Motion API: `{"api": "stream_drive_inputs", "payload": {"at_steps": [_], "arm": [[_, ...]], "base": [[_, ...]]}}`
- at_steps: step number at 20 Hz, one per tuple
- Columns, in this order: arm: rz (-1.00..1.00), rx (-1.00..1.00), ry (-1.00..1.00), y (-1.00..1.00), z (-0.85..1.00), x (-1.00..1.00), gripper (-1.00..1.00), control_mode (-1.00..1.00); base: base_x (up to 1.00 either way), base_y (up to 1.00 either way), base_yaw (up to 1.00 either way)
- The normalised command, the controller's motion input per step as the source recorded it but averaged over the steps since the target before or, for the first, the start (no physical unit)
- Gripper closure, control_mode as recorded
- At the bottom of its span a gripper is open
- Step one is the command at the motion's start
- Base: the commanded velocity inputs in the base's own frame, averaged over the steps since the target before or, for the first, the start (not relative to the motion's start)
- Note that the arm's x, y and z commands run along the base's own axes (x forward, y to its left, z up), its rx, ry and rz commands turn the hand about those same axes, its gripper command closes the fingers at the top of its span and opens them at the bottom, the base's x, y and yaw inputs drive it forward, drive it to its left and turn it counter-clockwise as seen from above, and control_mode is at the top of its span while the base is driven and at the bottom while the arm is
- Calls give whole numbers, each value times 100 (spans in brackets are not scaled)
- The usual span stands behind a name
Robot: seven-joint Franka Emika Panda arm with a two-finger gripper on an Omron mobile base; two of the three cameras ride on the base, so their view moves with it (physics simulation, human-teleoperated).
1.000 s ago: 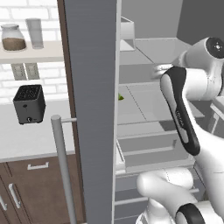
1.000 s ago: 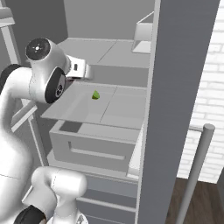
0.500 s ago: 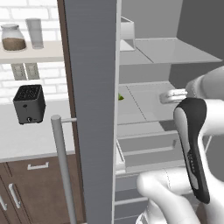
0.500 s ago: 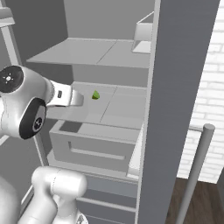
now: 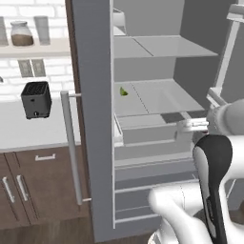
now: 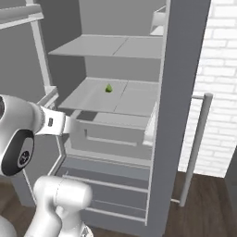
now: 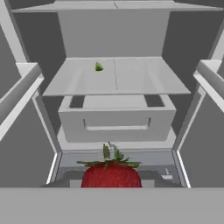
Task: Take the strawberry from the fridge and place it on top of the pancake, located on the dining counter.
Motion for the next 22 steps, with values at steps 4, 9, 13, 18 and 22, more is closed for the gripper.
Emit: {"api": "stream_drive_inputs", "payload": {"at_steps": [4, 9, 13, 18, 22], "arm": [[0, 0, 0, 0, 0, 0, 100, 100], [0, 0, 0, 0, 0, 0, 100, 100], [0, 0, 0, 0, 0, 0, 100, 100], [0, 0, 0, 0, 0, 0, 100, 100], [0, 0, 0, 0, 0, 0, 100, 100]], "base": [[-100, 0, 0], [-100, 25, 0], [-99, 97, 8], [-27, 43, 41], [-16, -2, 61]]}}
